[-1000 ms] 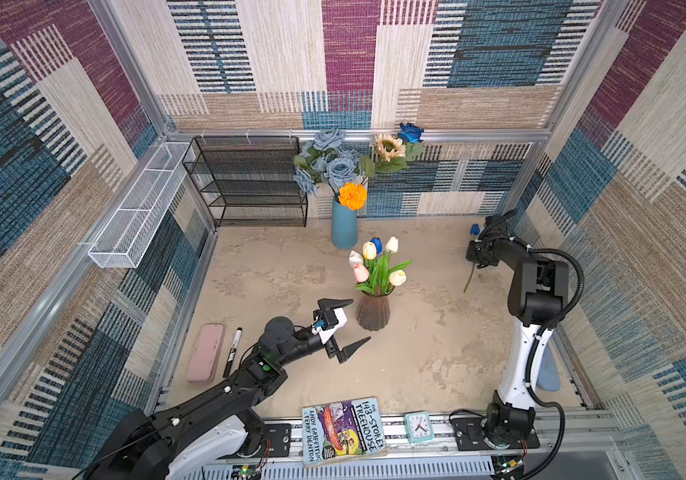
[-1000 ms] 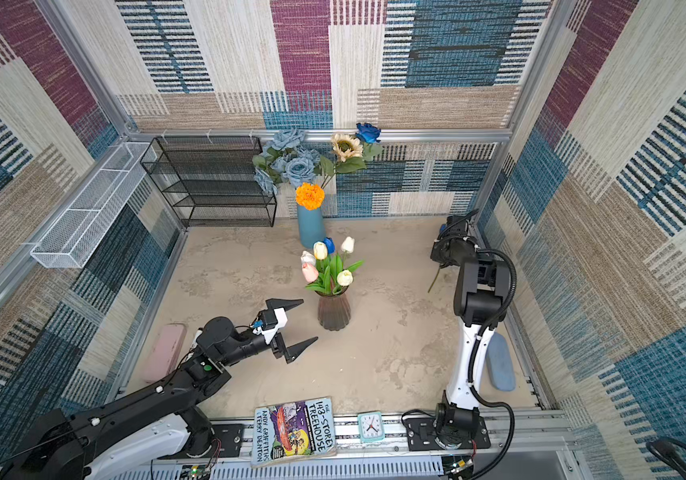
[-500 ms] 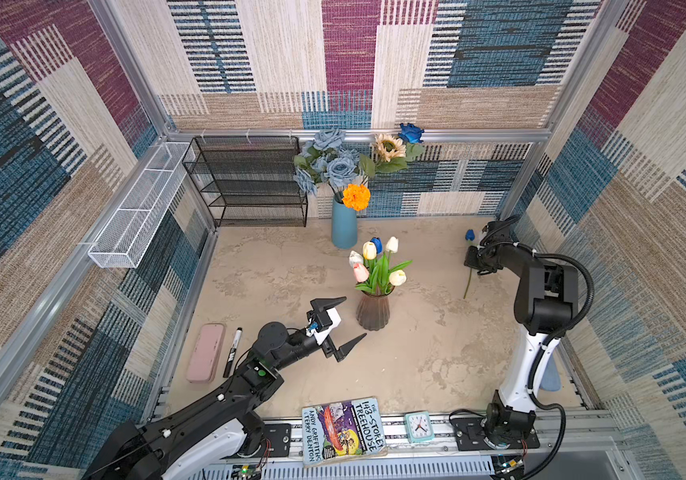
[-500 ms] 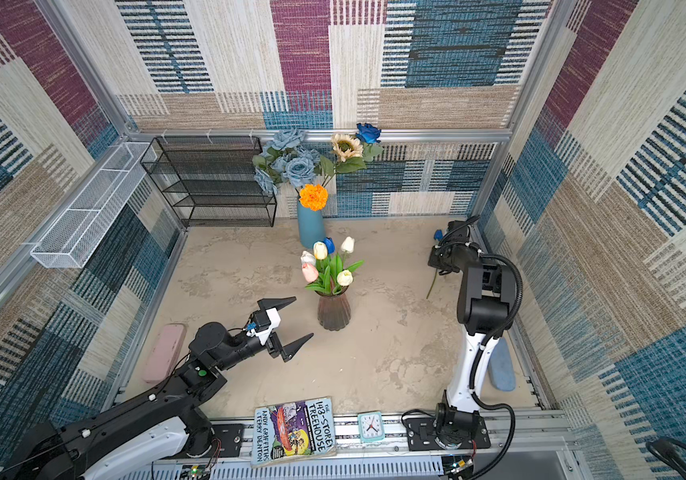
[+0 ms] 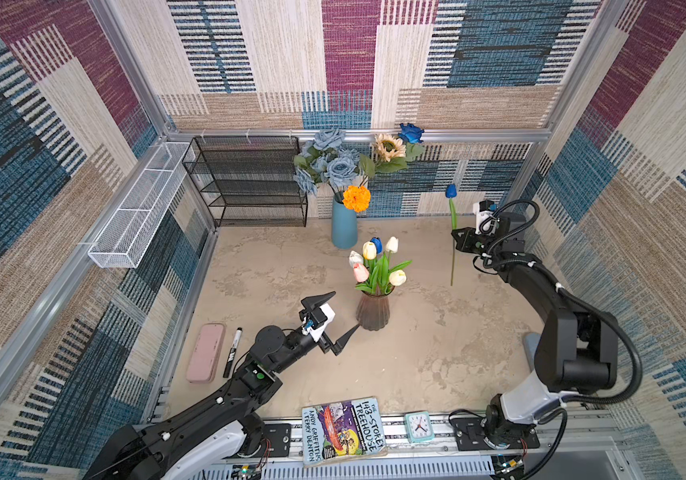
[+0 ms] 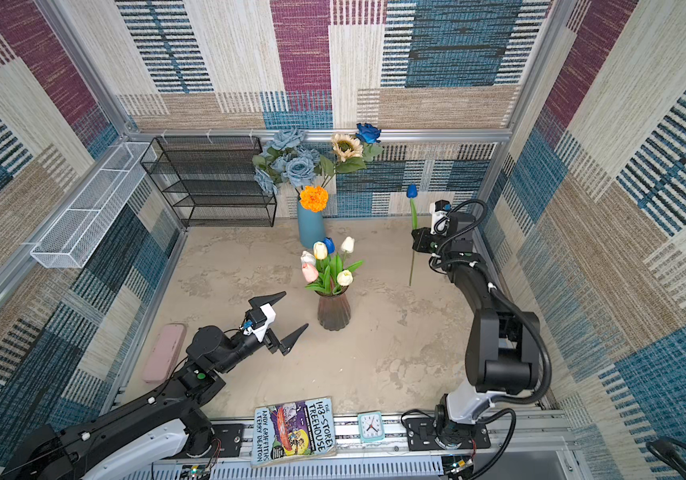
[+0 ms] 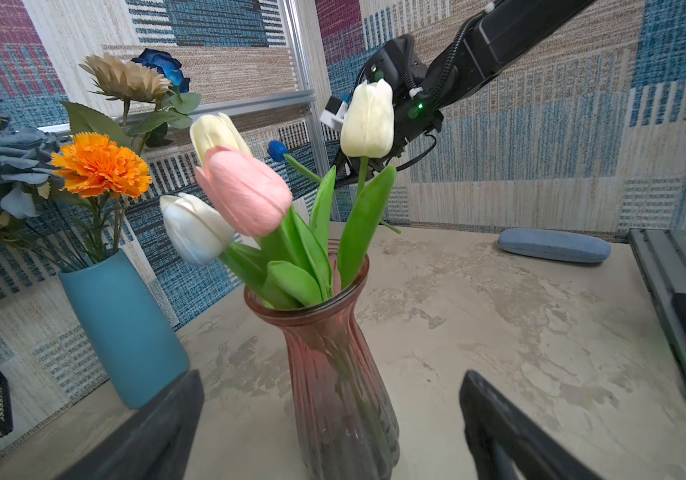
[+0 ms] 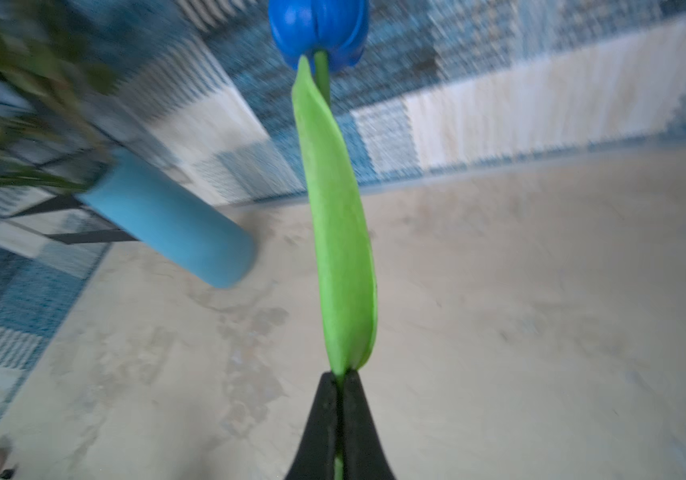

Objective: Arrange the flowers into the vase
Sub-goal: 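Lift the blue tulip and carry it over the pink vase with the right gripper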

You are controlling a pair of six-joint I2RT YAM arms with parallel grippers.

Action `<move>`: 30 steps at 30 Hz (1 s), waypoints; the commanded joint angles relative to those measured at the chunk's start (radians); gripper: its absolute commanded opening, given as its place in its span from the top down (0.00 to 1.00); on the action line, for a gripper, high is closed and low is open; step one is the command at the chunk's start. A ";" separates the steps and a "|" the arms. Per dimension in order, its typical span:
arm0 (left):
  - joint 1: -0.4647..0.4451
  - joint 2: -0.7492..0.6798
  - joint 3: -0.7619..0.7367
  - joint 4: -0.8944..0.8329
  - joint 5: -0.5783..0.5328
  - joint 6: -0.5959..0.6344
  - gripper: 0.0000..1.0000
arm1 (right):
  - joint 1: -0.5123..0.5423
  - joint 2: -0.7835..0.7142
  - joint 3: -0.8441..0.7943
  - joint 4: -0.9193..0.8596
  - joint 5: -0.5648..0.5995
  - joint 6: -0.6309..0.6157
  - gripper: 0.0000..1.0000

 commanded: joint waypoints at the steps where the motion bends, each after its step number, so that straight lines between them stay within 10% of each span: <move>1: 0.002 0.012 0.005 0.061 -0.007 0.013 0.01 | 0.040 -0.129 -0.098 0.355 -0.199 0.080 1.00; 8: 0.002 0.063 0.020 0.096 0.001 0.016 0.01 | 0.232 -0.446 -0.427 0.927 -0.277 0.100 1.00; 19: 0.002 0.118 0.039 0.141 0.021 0.001 0.01 | 0.440 -0.517 -0.469 1.195 -0.307 0.152 1.00; 30: 0.002 0.118 0.036 0.146 0.021 0.002 0.01 | 0.669 -0.354 -0.479 1.353 0.021 0.008 1.00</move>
